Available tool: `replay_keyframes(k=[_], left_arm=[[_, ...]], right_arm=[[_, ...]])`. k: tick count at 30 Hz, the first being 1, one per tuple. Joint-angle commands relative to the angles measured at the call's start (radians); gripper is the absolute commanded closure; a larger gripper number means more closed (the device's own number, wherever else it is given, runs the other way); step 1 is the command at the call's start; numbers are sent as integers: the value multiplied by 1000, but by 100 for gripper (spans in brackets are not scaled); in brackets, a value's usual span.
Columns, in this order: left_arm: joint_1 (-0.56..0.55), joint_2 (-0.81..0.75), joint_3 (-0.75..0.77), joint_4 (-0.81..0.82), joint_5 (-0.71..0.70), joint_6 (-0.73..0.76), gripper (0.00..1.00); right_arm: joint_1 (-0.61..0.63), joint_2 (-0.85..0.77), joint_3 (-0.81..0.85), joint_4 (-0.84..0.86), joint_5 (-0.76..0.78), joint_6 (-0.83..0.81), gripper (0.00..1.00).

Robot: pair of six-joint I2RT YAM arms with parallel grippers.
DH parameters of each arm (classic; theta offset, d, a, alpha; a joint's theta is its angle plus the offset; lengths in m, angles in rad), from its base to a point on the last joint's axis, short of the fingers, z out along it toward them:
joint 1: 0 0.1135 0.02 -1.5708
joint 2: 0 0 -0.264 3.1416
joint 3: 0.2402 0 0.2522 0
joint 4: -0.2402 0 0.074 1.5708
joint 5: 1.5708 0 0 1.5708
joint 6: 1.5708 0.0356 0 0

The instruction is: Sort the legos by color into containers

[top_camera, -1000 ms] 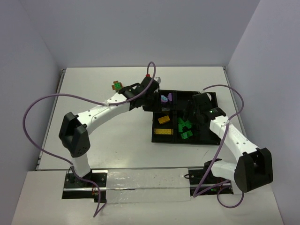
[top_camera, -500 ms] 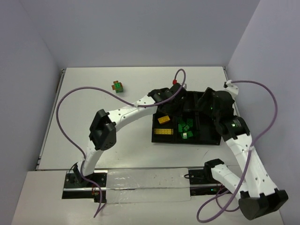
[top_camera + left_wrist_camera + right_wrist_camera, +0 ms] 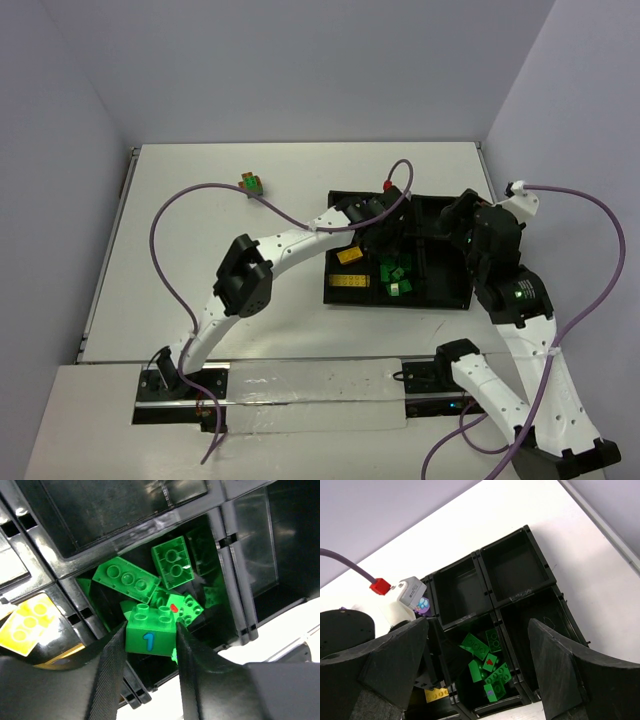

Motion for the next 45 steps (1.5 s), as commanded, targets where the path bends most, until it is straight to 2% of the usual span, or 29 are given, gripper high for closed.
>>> replay_keyframes(k=[1,5,8,14,17,21,24,31,37,45], left_arm=[[-10,-25,70,-5,-11,30,45],[-10,-64,55,-7,-30,35,16],[-10,-84,52,-8,-42,41,6],[-3,-185,54,-56,-145,52,5],[31,-299,-47,-62,-198,52,5],[161,-476,-249,-5,-214,39,5],[227,-555,-319,-16,-232,41,5],[377,-578,-358,-89,-333,26,5],[505,-486,-299,-195,-478,-35,2],[589,-419,-259,-200,-515,-56,1]], right_arm=[[-7,6,16,-8,14,6,12],[-5,22,18,-1,-6,4,12],[-7,28,21,-2,-17,0,12],[-6,60,23,-1,-60,-1,11],[-5,81,35,2,-78,-1,11],[-5,109,41,16,-99,0,11],[-5,135,38,34,-115,9,11],[-5,170,21,61,-163,35,11],[-4,198,8,92,-185,34,11],[-2,256,-1,124,-225,34,11]])
